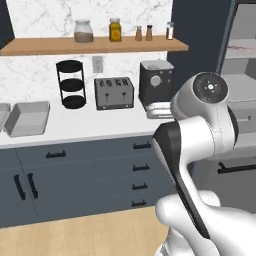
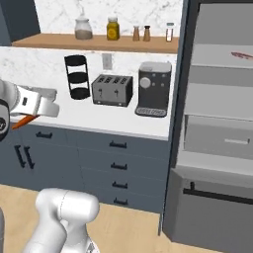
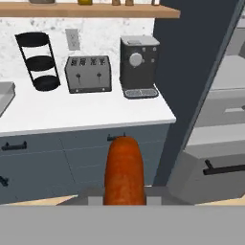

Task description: Place one carrot and one steak in each tupperware on the nearby counter, to pack two identical lunches.

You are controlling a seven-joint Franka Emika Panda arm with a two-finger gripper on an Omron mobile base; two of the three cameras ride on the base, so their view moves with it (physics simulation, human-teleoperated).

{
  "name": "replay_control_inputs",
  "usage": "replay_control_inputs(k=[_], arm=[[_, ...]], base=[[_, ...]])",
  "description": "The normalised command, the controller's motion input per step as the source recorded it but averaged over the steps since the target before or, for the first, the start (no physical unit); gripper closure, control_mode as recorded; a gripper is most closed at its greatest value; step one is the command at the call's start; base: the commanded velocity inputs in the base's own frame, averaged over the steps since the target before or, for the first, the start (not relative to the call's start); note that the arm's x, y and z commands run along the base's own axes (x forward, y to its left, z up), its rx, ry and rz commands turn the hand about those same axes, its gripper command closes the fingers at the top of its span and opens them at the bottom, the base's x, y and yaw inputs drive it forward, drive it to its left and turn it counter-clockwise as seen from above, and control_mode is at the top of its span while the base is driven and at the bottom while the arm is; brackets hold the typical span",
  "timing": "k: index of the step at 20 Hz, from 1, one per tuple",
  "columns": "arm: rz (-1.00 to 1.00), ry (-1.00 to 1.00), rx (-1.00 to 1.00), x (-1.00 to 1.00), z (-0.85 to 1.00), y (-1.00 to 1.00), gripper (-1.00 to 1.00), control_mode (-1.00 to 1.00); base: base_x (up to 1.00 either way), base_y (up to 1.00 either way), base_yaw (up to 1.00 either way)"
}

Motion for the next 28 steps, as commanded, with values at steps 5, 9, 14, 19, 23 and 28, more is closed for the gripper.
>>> replay_control_inputs(k=[5, 9, 14, 19, 23, 28], arm=[[0.0, 0.0, 0.0, 0.0, 0.0, 0.0, 1.0, 1.0], [0.0, 0.0, 0.0, 0.0, 0.0, 0.0, 1.0, 1.0], [0.0, 0.0, 0.0, 0.0, 0.0, 0.0, 1.0, 1.0], [0.0, 0.0, 0.0, 0.0, 0.0, 0.0, 1.0, 1.0], [0.0, 0.0, 0.0, 0.0, 0.0, 0.0, 1.0, 1.0], [0.0, 0.0, 0.0, 0.0, 0.0, 0.0, 1.0, 1.0]], base=[[0.39, 1.0, 0.0], [0.49, 1.0, 0.0], [0.53, 1.0, 0.0], [0.51, 0.73, -0.01], [0.27, 0.38, -0.02], [0.35, 0.04, -0.04]])
